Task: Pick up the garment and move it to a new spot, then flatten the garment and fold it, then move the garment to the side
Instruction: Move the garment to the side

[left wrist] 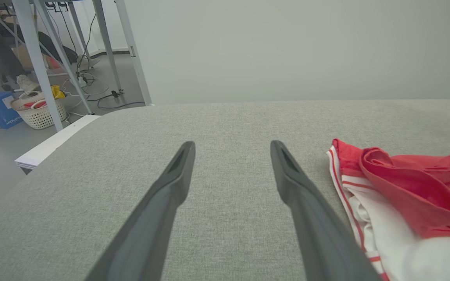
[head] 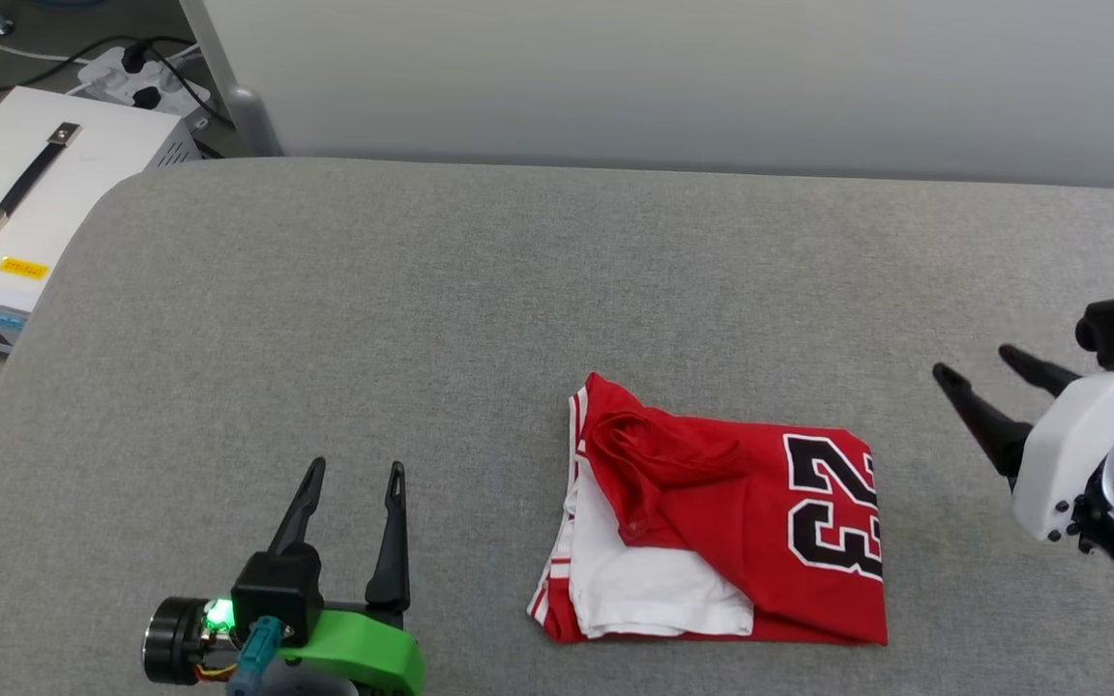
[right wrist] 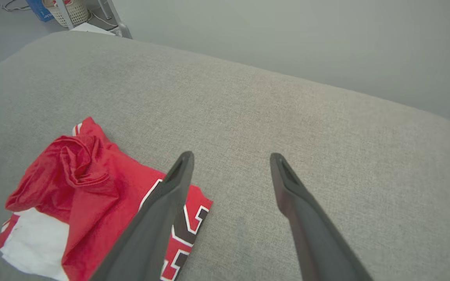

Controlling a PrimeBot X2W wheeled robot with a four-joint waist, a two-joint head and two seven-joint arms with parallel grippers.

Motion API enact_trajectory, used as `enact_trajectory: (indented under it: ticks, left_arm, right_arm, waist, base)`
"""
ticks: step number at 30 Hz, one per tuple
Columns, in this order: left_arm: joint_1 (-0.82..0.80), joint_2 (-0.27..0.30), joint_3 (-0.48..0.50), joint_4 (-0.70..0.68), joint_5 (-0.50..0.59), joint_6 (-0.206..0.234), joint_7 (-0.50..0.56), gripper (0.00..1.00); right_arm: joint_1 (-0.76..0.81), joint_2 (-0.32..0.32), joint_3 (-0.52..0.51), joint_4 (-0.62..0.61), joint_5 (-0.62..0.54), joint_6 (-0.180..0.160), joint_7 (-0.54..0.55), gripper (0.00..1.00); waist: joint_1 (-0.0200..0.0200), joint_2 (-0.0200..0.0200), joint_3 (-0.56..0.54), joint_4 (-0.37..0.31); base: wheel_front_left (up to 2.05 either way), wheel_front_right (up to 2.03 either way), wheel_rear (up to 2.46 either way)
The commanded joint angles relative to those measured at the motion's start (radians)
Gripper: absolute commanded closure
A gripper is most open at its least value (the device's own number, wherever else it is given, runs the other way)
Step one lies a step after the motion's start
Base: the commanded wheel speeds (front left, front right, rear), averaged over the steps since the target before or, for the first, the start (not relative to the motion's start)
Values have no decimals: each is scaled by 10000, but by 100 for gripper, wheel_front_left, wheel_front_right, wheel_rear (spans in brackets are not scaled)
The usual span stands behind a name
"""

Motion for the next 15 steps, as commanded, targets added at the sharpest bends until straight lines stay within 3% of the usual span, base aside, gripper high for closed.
enact_trajectory:
  ticks: [1,5,15]
  left_arm:
    - [-204,-37,-18,-11,-17,-24,-59,0]
    - [-404,-40,-143,-36,-59,-13,-59,0]
    - [-776,-43,-282,16,-83,-35,-59,0]
  right_arm:
    - [56,-63,145,97,348,-6,293,0]
    - [390,-132,756,543,1438,-6,1288,0]
    - [298,294,1569,1795,2259,-6,1312,0]
  waist:
    - [0,0,133,75]
    - [0,0,518,204]
    - [0,0,1029,450]
  base:
    - [0,0,0]
    - [0,0,0]
    - [0,0,0]
